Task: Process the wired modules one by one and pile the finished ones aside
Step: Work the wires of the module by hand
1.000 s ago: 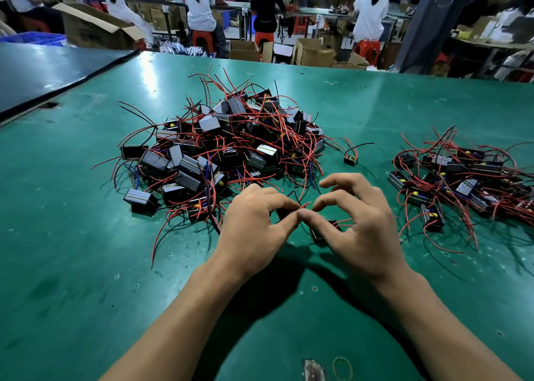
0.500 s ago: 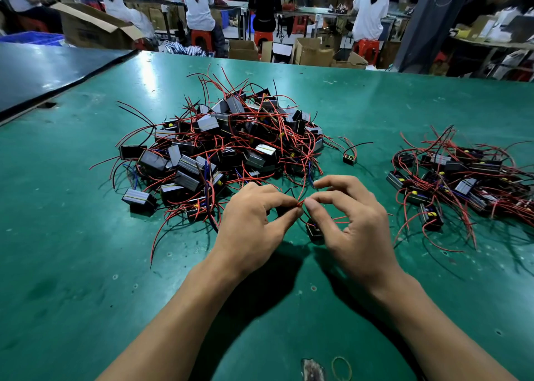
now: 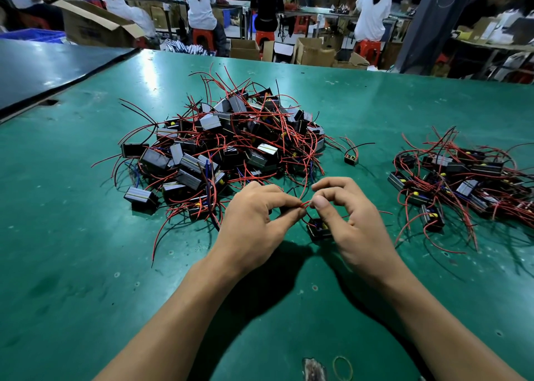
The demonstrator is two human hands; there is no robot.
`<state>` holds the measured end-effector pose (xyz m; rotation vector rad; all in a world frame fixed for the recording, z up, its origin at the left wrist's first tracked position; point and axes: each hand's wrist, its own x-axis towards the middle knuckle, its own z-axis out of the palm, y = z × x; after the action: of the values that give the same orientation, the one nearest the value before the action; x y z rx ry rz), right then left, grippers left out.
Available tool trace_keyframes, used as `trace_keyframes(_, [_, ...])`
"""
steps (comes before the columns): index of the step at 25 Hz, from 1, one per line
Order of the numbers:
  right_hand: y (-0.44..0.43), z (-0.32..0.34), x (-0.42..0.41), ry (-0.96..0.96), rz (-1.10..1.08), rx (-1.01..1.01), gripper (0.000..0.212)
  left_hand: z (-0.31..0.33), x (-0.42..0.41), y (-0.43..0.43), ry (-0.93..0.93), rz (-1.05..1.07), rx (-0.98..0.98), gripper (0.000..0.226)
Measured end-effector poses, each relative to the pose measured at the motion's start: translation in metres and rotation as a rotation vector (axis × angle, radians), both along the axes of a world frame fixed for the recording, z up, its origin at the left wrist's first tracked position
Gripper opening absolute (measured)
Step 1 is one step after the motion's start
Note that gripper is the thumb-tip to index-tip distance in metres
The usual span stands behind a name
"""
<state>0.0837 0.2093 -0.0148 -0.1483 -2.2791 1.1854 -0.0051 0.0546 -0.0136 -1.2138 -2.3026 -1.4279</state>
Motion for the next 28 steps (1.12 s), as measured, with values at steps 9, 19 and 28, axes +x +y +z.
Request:
trace_keyframes(9, [0.0031,-0.0006,0.0038,0.124,0.035,0.097,0.011,-0.0022,-0.0017,-0.0005,-0.012,-0.008,-0.042,0.012])
trace_keyframes(19, [0.0007,0.0020,0.0035,0.112,-0.036,0.255,0.004,0.0004,0.0009,-0.0003,-0.010,-0.012,-0.050,0.009])
trace_keyframes(28, [0.0045,0.0036,0.0046,0.111,0.020,0.145,0.006,0.0003,0.0046,0.0024,-0.008,0.006,0.034,0.009])
